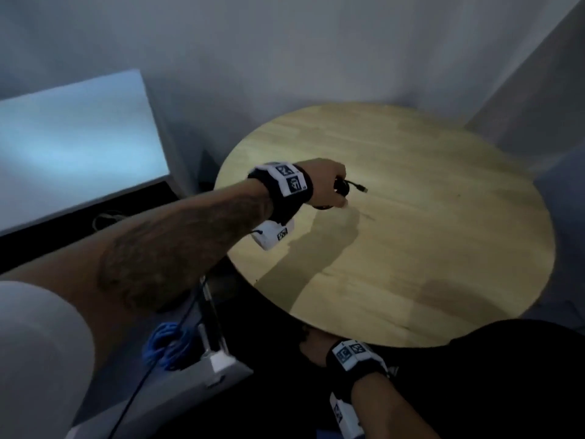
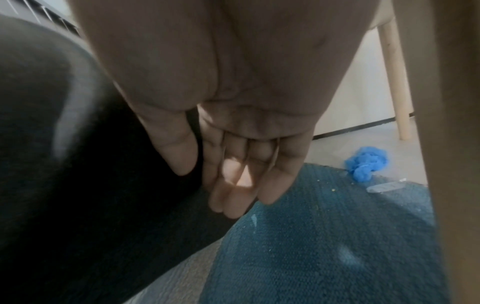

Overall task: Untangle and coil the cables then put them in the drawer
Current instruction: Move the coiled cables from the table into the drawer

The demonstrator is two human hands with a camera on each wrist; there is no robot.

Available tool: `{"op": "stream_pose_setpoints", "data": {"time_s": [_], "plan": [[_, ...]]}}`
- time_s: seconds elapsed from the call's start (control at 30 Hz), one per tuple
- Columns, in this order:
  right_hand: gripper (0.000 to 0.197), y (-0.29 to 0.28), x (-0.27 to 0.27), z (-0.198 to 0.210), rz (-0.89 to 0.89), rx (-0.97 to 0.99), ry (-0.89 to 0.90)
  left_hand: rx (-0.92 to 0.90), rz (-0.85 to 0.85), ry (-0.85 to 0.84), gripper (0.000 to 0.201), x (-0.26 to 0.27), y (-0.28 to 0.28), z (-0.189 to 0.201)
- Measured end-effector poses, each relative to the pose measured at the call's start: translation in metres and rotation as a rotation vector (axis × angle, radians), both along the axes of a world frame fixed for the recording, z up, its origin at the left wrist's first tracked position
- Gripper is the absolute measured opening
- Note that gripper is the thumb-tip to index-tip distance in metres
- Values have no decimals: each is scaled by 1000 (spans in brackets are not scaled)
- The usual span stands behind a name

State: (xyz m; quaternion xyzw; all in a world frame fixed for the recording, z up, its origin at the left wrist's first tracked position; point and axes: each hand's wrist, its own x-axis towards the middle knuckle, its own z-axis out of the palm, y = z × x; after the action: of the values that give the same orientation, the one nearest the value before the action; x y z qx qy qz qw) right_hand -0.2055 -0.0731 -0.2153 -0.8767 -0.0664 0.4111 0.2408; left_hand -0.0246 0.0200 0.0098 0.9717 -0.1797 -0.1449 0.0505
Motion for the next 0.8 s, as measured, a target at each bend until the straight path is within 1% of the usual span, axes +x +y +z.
{"op": "stream_pose_setpoints", "data": {"time_s": [0.07, 0.13, 0.17, 0.2, 0.23, 0.27, 0.3, 0.33, 0.37, 0.43, 0.47, 0.53, 0.57, 0.6, 0.67, 0.7, 0.73, 0.8], "plan": [[46, 1, 1, 1, 66, -9, -10, -32, 53, -61, 47, -25, 43, 42], [44, 3, -3, 8, 65, -37, -3, -37, 99, -111, 50, -58, 90, 78], [44, 0, -3, 3, 65, -42, -24, -27, 131, -122, 51, -75, 114, 92], [44, -2, -7, 11, 63, -44, -36, -13, 168, -123, 52, -94, 137, 101], [45, -3, -5, 3, 53, -54, -53, 11, 200, -112, 51, -111, 160, 106], [46, -5, -6, 5, 47, -61, -24, 45, 222, -83, 50, -130, 179, 108], [46, -5, -3, 3, 66, -86, -16, 89, 236, -37, 48, -147, 197, 106], [45, -3, -6, 14, 77, -121, 5, 135, 246, 21, 47, -164, 212, 101], [46, -3, -6, 16, 73, -146, 5, 182, 254, 86, 46, -179, 224, 94], [50, 1, -12, 34, 61, -149, 36, 267, 241, 197, 46, -208, 244, 74], [52, 8, -21, 61, 63, -160, 38, 300, 225, 234, 47, -222, 250, 62], [58, 6, -19, 58, 107, -207, 15, 336, 174, 265, 52, -244, 259, 38], [58, 0, -12, 36, 105, -229, 0, 352, 140, 260, 57, -251, 262, 27], [55, -3, -10, 26, 132, -245, -26, 377, 111, 248, 63, -256, 264, 18], [44, -5, -7, 16, 178, -219, -61, 409, 74, 215, 69, -259, 268, 11], [41, -5, -7, 15, 200, -216, -59, 397, 60, 182, 68, -259, 267, 13], [38, -5, -6, 15, 228, -222, -44, 357, 52, 127, 62, -258, 263, 19], [36, -5, -7, 16, 260, -235, -49, 200, 36, 9, 51, -258, 248, 35]]}}
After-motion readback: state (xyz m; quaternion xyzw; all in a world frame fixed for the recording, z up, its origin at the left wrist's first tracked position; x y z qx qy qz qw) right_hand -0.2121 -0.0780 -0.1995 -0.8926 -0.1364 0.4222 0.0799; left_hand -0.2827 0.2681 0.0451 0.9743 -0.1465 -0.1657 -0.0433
